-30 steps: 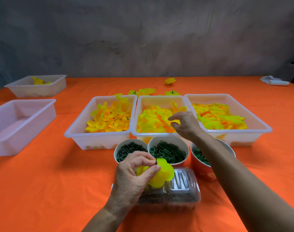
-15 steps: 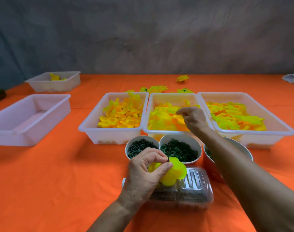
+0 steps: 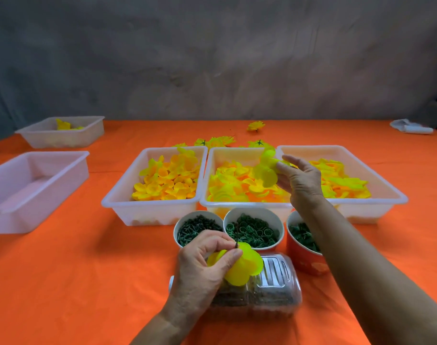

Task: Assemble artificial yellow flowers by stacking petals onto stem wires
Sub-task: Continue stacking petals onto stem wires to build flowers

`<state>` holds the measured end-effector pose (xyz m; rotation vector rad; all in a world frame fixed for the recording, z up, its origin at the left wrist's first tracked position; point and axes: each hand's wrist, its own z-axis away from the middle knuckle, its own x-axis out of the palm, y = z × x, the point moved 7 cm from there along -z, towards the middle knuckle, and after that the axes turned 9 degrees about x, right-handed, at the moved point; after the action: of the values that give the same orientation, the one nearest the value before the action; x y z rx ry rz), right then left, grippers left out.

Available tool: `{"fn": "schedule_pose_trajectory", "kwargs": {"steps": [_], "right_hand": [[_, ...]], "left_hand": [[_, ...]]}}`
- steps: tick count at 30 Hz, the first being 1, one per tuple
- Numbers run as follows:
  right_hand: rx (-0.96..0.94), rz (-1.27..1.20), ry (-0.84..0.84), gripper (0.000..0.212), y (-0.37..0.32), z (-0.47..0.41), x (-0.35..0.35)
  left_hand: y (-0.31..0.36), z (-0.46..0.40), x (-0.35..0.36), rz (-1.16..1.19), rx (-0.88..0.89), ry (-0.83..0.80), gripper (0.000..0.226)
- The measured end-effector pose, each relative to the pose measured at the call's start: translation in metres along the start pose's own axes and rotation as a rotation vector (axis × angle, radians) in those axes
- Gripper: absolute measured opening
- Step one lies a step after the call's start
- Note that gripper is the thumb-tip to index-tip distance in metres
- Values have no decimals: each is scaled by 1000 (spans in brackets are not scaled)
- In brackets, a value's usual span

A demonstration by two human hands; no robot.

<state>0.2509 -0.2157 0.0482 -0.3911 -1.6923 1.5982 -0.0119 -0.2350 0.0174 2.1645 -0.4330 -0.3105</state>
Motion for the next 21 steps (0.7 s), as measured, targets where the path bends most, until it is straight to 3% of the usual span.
{"fn": "schedule_pose_trajectory", "kwargs": {"steps": [7, 11, 16, 19, 21], "right_hand": [[226, -109, -277, 21, 4, 49, 25], [331, -134, -349, 21, 10, 70, 38], [373, -125, -433, 22, 11, 88, 53], [382, -128, -461, 21, 11, 95, 56], [380, -134, -481, 22, 9, 98, 56]], "left_hand": [[17, -10, -11, -53, 40, 9, 12], [47, -35, -29, -402, 270, 142, 20], [66, -59, -14, -757, 417, -27, 53], [62, -63, -13, -650, 333, -15, 56], [50, -66, -20, -450, 89, 58, 48]]}}
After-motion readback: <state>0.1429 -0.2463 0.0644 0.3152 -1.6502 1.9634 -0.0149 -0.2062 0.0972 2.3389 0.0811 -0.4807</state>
